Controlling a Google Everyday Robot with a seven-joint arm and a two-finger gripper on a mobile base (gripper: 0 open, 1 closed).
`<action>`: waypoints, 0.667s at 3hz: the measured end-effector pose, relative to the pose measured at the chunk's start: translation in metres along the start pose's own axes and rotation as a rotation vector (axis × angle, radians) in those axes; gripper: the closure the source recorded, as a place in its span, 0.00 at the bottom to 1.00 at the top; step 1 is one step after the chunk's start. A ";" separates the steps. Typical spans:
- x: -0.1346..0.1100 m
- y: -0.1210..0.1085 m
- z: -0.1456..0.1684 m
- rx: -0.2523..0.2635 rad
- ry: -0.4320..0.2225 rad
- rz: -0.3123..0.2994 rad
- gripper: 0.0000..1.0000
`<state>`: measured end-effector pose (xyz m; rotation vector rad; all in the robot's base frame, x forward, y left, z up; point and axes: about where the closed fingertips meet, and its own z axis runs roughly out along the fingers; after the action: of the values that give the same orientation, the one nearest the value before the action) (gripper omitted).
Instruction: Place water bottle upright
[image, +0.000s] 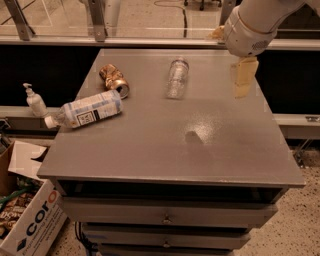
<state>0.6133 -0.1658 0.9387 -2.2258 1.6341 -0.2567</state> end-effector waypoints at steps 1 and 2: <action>0.008 -0.018 0.018 -0.042 0.016 -0.117 0.00; 0.012 -0.033 0.038 -0.078 0.018 -0.245 0.00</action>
Offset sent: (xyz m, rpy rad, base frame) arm 0.0739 0.0036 -0.0342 -0.2140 0.0418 0.3948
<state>0.6594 -0.1615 0.9161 -2.4915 1.4008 -0.2817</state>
